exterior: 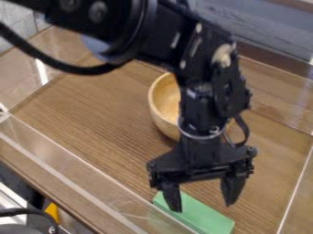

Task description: Put the green block in the brown bowl

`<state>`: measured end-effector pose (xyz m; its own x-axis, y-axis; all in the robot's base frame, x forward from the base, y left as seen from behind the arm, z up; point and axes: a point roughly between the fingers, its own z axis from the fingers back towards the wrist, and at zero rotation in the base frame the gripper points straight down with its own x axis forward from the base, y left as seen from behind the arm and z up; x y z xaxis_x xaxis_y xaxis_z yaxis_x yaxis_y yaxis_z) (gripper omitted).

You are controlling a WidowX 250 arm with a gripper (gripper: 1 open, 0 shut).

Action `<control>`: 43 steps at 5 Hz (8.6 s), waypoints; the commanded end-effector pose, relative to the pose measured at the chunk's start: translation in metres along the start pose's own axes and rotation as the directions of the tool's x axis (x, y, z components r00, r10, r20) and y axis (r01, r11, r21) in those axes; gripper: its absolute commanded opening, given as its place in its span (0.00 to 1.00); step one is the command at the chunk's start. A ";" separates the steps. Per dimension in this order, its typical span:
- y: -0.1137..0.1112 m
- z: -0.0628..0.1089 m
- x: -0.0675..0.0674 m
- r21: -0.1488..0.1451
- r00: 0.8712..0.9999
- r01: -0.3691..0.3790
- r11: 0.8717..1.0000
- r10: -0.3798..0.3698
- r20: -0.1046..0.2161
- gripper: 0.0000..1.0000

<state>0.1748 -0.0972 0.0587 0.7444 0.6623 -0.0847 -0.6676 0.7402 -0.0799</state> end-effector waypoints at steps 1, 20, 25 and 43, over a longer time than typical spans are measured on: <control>-0.004 -0.007 -0.002 -0.037 0.989 -0.144 0.989 0.145 0.033 1.00; -0.039 0.077 0.083 -0.045 0.930 -0.363 0.931 0.365 0.042 1.00; -0.056 0.064 0.045 -0.027 0.968 -0.250 0.968 0.250 0.023 1.00; -0.049 -0.019 0.021 -0.011 0.960 -0.278 0.961 0.278 0.036 0.00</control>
<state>0.2129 -0.1173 0.0272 0.5274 0.8462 -0.0763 -0.8487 0.5289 -0.0014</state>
